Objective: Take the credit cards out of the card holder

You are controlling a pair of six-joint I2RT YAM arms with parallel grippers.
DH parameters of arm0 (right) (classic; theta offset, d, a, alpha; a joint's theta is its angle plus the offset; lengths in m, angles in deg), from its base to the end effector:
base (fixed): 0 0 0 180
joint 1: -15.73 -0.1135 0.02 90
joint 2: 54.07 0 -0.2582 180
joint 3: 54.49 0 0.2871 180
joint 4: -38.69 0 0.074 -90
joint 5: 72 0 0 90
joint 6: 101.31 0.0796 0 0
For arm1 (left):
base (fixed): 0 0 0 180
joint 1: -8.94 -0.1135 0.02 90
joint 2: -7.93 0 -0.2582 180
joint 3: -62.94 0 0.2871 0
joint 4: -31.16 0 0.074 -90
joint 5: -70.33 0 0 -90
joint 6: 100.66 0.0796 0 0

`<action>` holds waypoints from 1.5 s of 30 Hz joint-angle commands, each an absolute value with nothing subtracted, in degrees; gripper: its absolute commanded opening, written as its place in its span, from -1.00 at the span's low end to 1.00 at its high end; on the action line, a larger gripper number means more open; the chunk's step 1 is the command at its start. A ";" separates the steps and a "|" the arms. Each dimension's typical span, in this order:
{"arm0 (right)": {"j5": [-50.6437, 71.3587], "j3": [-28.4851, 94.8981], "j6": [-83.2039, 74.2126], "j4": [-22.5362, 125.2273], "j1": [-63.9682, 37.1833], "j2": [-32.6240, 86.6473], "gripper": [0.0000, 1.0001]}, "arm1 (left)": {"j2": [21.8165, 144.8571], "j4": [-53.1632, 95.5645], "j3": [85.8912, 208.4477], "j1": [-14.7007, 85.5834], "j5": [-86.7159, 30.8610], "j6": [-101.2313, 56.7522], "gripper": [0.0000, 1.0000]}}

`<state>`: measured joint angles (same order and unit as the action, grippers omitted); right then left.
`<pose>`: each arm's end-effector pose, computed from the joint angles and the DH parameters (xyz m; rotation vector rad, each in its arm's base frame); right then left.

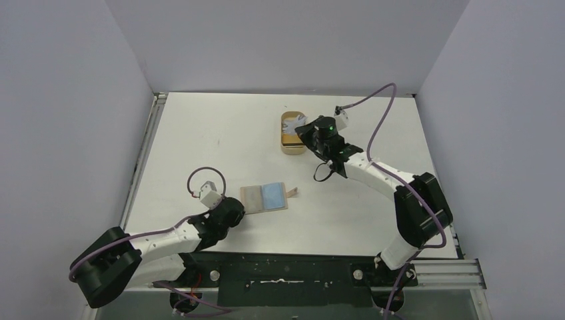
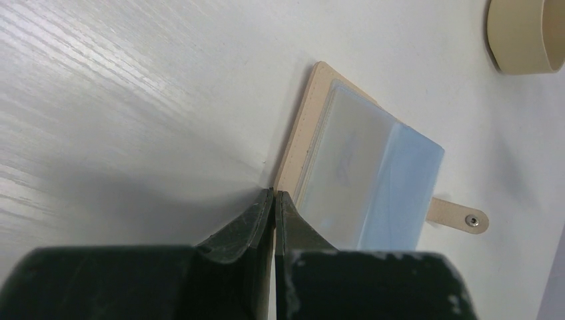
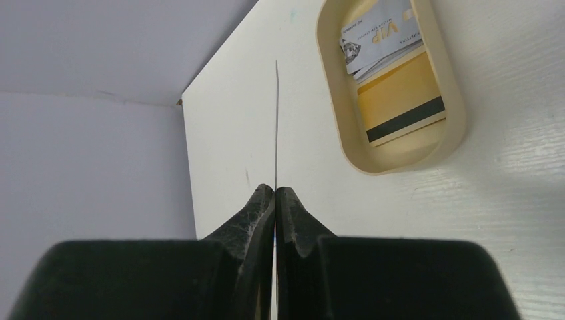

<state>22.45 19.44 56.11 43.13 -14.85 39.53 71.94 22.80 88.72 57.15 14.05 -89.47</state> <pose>0.3876 0.2219 0.2119 0.7274 2.0135 0.9922 0.1854 -0.1411 0.0661 -0.8557 2.0990 -0.4975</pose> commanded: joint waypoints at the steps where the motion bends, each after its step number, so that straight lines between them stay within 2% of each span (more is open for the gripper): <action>1: 41.38 22.89 60.83 42.97 -19.56 39.43 -1.00 | 69.76 23.61 87.56 56.62 13.83 -88.66 -1.00; 8: 57.87 27.30 70.08 47.89 -23.96 43.66 -1.00 | 67.90 25.08 85.96 55.94 11.76 -87.79 -1.00; 19: 53.56 37.10 78.70 42.69 -23.57 56.79 -1.00 | 62.65 22.70 84.47 54.52 10.42 -86.48 -1.00; 29: 51.97 35.84 86.29 37.61 -20.40 60.24 -1.00 | 62.11 22.44 83.95 53.42 9.98 -86.01 -1.00; 45: 51.84 39.84 90.81 38.77 -19.07 66.14 -1.00 | 66.81 24.99 85.02 51.88 8.12 -85.20 -1.00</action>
